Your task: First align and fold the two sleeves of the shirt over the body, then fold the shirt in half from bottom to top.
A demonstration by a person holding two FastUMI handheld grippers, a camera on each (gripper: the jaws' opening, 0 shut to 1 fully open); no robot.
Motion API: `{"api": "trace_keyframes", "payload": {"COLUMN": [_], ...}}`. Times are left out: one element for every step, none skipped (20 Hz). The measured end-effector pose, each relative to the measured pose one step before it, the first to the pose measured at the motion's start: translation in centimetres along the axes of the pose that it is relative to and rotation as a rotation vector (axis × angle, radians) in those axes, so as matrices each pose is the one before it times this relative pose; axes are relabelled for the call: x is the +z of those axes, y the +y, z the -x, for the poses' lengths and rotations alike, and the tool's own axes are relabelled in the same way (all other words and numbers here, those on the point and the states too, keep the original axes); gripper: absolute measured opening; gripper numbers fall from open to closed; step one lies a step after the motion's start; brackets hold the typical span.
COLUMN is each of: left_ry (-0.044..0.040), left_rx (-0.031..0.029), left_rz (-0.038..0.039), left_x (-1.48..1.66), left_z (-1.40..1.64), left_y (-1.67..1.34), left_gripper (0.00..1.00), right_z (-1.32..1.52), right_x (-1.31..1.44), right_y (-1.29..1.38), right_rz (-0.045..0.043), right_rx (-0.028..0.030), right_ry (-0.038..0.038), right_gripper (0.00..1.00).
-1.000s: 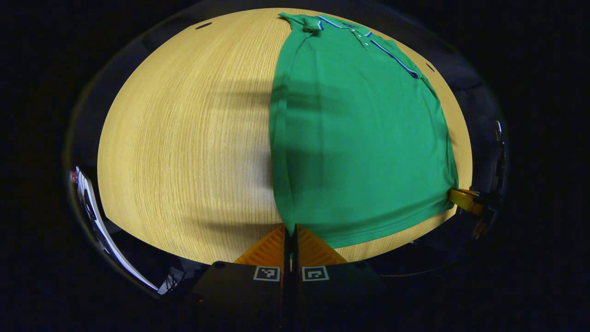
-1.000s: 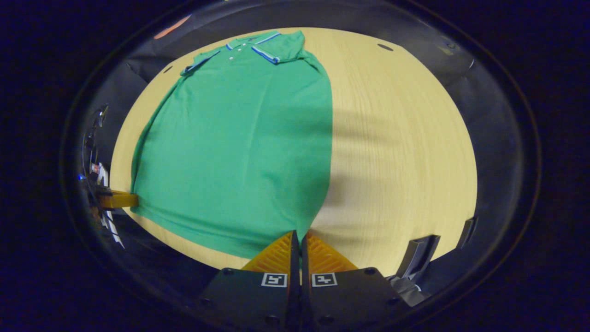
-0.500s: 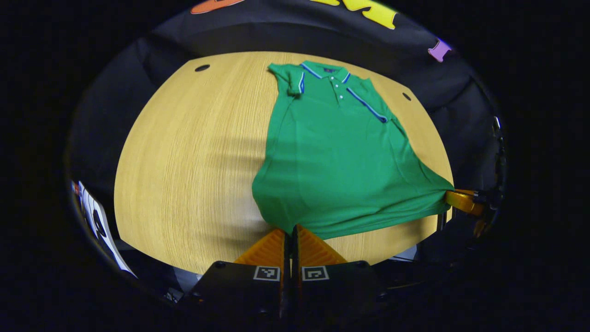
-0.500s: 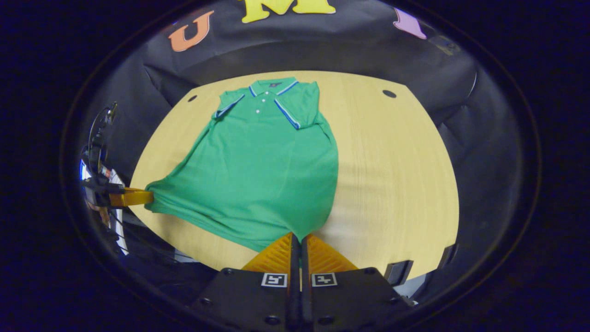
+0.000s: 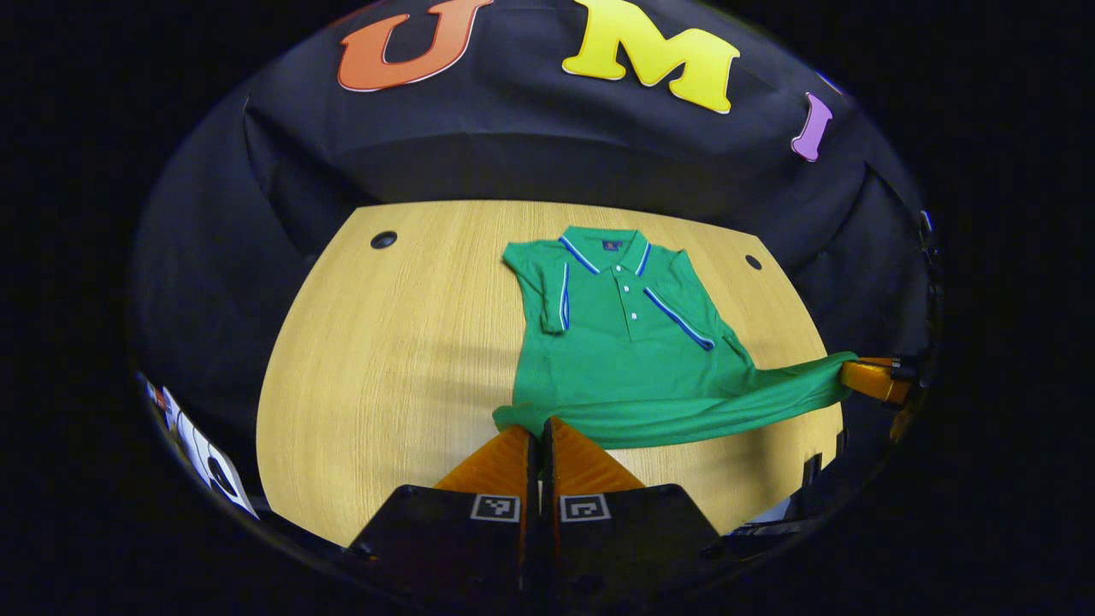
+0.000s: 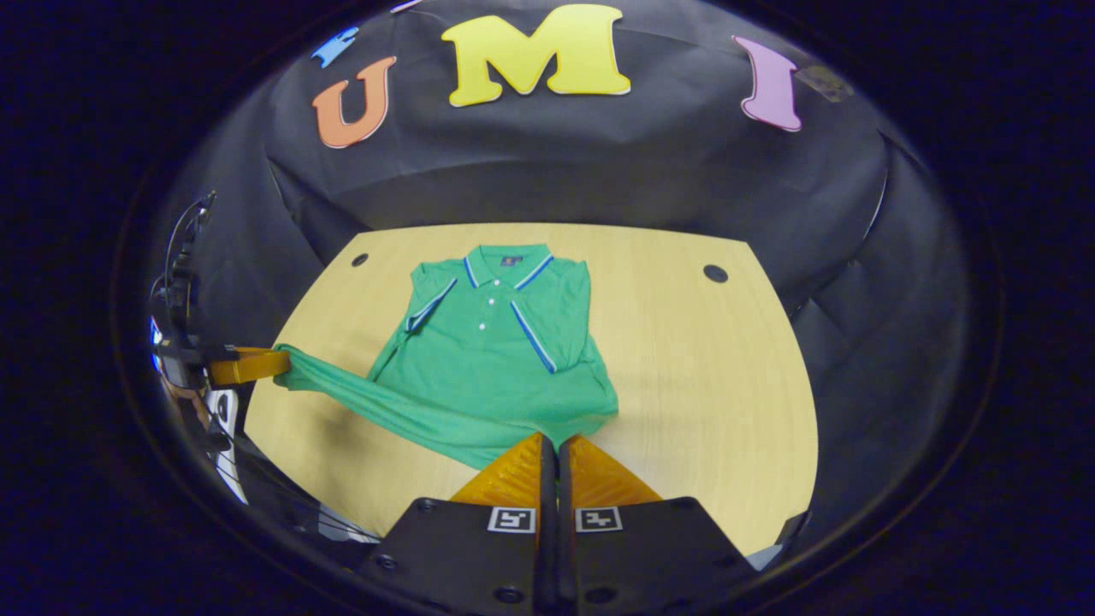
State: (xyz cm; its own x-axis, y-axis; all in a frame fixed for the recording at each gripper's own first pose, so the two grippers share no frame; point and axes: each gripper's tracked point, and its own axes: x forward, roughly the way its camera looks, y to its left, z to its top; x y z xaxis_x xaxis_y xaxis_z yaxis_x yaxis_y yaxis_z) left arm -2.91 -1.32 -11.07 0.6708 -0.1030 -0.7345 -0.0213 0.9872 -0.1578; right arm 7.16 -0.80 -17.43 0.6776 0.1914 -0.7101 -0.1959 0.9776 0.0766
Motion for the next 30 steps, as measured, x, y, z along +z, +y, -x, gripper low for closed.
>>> {"api": "trace_keyframes", "payload": {"left_ry": [-0.01009,-0.01402,-0.0127,-0.01371,-0.00695,-0.00419,-0.00496,-0.01006,-0.00566,-0.0031,-0.00537,0.00224,0.00597,-0.00189,-0.01177,-0.01794,-0.01535,0.0021,0.00369,0.00226,-0.00703,-0.00538,-0.00686,-0.00094,0.01269,0.01291,0.00734,0.00802,0.00563,0.00571], "left_rx": [0.00308,0.00594,0.00259,0.00341,0.00891,0.00804,0.00008,-0.00436,0.0086,0.0114,0.01774,0.01127,0.00491,0.01038,0.00669,0.00851,-0.00145,0.00021,0.00562,-0.00183,-0.005,0.00023,0.00503,0.00176,0.00548,0.01151,0.00171,0.00133,0.00432,-0.00087], "left_rz": [0.00707,0.01267,0.00781,0.00302,-0.00149,-0.00118,0.00096,0.00056,-0.00012,-0.00659,-0.006,0.0037,0.01256,0.01564,0.00991,0.01122,0.01017,0.00862,0.00274,0.00561,0.00222,-0.00235,-0.00418,-0.00475,-0.00525,-0.00719,-0.00603,-0.00907,-0.01214,-0.01518], "left_x": [1.123,0.998,1.042,0.895,0.807,0.678,0.651,0.675,0.687,0.397,0.465,0.394,0.199,0.315,0.312,0.275,0.247,-0.046,-0.151,0.294,0.285,0.32,0.436,0.3,-0.102,-0.286,-0.151,-0.216,-0.158,-0.087], "left_z": [-0.766,-0.877,-0.882,-1.098,-1.062,-1.289,-1.227,-1.137,-1.316,-1.432,-1.271,-1.329,-1.415,-1.516,-1.601,-1.562,-1.376,-1.245,-1.091,-1.092,-0.81,-0.584,-0.669,-0.711,-0.634,-0.253,-0.215,-0.393,-0.427,-0.455], "left_y": [0.15,0.132,0.09,0.07,0.241,0.268,-0.03,-0.142,0.137,0.308,0.411,0.225,-0.092,-0.013,-0.151,-0.037,-0.331,-0.373,-0.14,-0.328,-0.314,0.0,0.21,0.26,0.289,0.254,0.011,-0.014,-0.081,-0.222], "left_gripper": [0.03,0.03,0.03,0.03,0.03,0.03,0.03,0.03,0.03,0.03,0.03,0.03,0.03,0.03,0.03,0.03,0.03,0.03,0.03,0.03,0.03,0.03,0.03,0.03,0.03,0.03,0.03,0.03,0.03,0.03], "right_z": [-0.482,-0.684,-0.943,-1.17,-1.268,-1.038,-1.416,-1.524,-1.575,-1.721,-1.754,-1.698,-1.921,-1.842,-1.84,-2.019,-1.741,-1.555,-1.555,-1.689,-1.236,-1.114,-0.807,-0.476,-0.519,-0.282,-0.237,-0.109,-0.229,-0.172], "right_x": [1.296,1.462,1.232,1.069,1.138,1.017,0.775,0.421,0.827,0.766,0.611,0.308,0.485,0.406,0.663,0.584,0.277,0.034,0.114,0.175,-0.234,-0.104,-0.014,0.019,0.01,-0.169,-0.067,-0.087,-0.082,-0.154], "right_y": [-0.157,-0.092,-0.057,-0.099,-0.076,-0.026,-0.024,-0.193,-0.11,-0.194,-0.319,-0.221,-0.165,-0.346,-0.403,-0.437,-0.507,-0.199,0.014,-0.137,-0.139,-0.114,-0.057,0.047,-0.328,0.123,0.051,-0.047,-0.078,-0.061], "right_rz": [0.00265,0.00265,0.00713,0.00518,-0.00084,-0.00433,-0.00388,0.00321,-0.00441,-0.01125,-0.01555,-0.01418,-0.00849,-0.00099,-0.00202,-0.00204,-0.0002,-0.00697,-0.00717,-0.00369,0.00147,-0.00322,-0.0109,-0.00935,-0.00071,-0.00293,-0.00092,0.00214,0.00659,0.00137], "right_rx": [-0.0064,-0.00454,-0.00323,-0.00484,-0.00218,0.00485,0.00066,-0.00402,0.00044,-0.00155,-0.00044,0.00414,0.00885,0.00639,-0.00038,-0.00345,-0.00935,-0.00062,0.00419,0.00081,-0.00255,-0.00237,-0.00416,0.00146,-0.01637,0.00651,0.00099,-0.00055,-0.00092,-0.00352], "right_ry": [-0.01294,-0.01766,-0.01384,-0.01259,-0.01456,-0.00681,-0.00049,0.00765,-0.00688,-0.00147,0.00003,0.01323,0.00682,0.00792,-0.01023,-0.00997,-0.00309,0.00014,-0.00662,-0.00438,0.00336,0.00224,0.00058,-0.0055,0.00145,-0.00021,-0.00089,0.00077,0.00252,0.00414], "right_gripper": [0.02,0.02,0.02,0.02,0.02,0.02,0.02,0.02,0.0,0.02,0.02,0.0,0.02,0.02,0.02,0.02,0.02,0.02,0.02,0.02,0.02,0.02,0.02,0.02,0.02,0.02,0.02,0.02,0.02,0.02]}}
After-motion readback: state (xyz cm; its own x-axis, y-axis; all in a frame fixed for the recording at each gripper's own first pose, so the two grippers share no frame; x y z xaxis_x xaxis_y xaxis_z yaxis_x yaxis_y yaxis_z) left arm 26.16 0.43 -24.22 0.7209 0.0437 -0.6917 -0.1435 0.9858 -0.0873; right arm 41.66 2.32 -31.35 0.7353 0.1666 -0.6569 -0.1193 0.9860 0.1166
